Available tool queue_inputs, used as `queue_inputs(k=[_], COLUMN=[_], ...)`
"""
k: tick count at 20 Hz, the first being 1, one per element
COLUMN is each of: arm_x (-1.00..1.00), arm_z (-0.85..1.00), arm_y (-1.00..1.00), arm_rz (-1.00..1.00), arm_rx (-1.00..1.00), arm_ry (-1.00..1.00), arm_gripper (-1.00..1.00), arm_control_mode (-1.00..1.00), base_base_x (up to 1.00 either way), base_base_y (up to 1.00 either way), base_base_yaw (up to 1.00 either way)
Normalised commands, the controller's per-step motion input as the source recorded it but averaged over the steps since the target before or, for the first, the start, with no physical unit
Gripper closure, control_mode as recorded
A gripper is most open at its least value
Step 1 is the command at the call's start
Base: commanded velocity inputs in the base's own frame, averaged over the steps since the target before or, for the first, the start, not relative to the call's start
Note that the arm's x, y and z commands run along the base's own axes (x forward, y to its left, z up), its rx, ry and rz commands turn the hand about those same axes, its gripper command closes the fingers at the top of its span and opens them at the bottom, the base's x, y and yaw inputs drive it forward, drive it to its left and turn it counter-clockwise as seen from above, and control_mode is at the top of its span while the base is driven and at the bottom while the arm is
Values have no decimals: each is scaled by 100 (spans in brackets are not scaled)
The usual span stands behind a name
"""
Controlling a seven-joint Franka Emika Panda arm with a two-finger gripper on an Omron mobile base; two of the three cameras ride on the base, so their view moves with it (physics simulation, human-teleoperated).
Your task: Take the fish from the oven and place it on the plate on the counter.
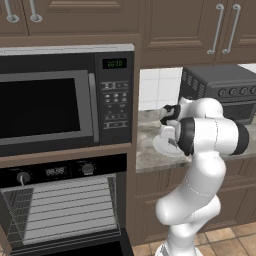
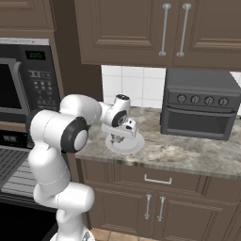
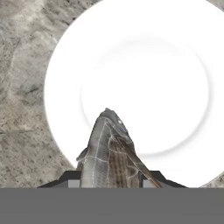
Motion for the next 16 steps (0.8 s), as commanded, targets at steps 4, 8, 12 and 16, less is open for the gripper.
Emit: queue_inputs(k=[4, 8, 12, 16], arm_x=[3, 12, 19, 14], arm_z=[-19, -6, -4, -7], arm_y=[-5, -12, -14, -11], arm_rz=[0, 0, 0, 0], arm_rx=[0, 0, 0, 0], arm_ry=[0, -1, 0, 0], arm_gripper=[100, 100, 100, 100], arm_control_mode=[-100, -100, -100, -100], base_base_x=[0, 0, 0, 0], base_base_y=[0, 0, 0, 0], base_base_yaw=[0, 0, 0, 0])
